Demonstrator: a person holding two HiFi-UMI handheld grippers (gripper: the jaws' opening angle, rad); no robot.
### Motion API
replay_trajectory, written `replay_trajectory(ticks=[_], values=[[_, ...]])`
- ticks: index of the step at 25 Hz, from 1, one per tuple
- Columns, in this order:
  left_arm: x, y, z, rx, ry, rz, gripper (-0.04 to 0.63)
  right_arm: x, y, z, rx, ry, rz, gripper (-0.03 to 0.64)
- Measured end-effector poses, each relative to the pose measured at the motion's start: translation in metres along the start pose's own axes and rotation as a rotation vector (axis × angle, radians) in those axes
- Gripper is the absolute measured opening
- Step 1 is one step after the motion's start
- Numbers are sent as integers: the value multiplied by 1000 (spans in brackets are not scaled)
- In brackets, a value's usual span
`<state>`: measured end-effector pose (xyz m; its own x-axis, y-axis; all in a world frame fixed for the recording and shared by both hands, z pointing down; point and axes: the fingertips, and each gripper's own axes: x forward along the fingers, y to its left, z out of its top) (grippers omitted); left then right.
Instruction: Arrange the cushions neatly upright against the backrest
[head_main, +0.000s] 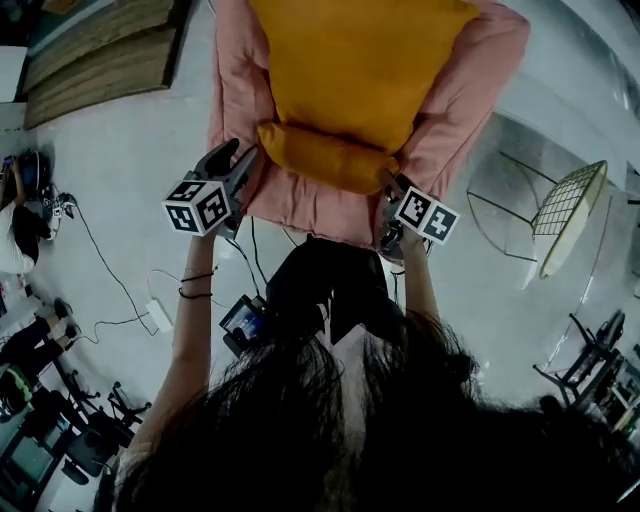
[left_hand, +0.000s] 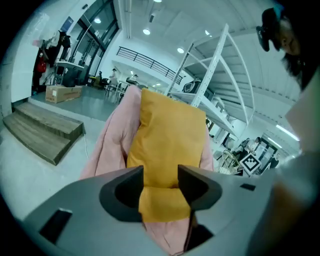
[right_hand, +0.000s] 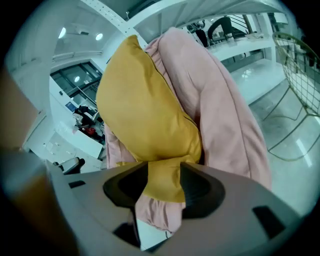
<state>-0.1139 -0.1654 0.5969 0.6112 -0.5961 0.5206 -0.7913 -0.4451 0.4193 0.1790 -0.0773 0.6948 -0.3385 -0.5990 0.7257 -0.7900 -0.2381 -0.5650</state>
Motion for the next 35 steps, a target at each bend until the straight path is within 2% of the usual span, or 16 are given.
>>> replay_trajectory(ticks=[4,8,12,15,18,23,27,35], values=[[-24,-38,14,35,-43,-75,216,-35,43,10,-40,-60,85,187],[-54,-70,20,125,-58,-115,216,-72,86,-2,-98,-96,156,187],[-76,-112,19,194,-91,-206,215,-106,115,-14,-166,-149,198,187],[-86,-135,11,207,-98,-250,215,-127,136,-26,-205,-179,220,187],[-94,-152,-1,188,-102,-279,215,-147,148,-34,-250,-193,234,187],[-94,-172,-17,143,-97,-288,215,-177,142,-39,-315,-176,219,187],[-104,-175,-19,127,-101,-274,215,-185,137,-43,-325,-158,214,186],[-131,-182,-23,118,-114,-218,213,-194,150,-53,-424,-119,284,175]])
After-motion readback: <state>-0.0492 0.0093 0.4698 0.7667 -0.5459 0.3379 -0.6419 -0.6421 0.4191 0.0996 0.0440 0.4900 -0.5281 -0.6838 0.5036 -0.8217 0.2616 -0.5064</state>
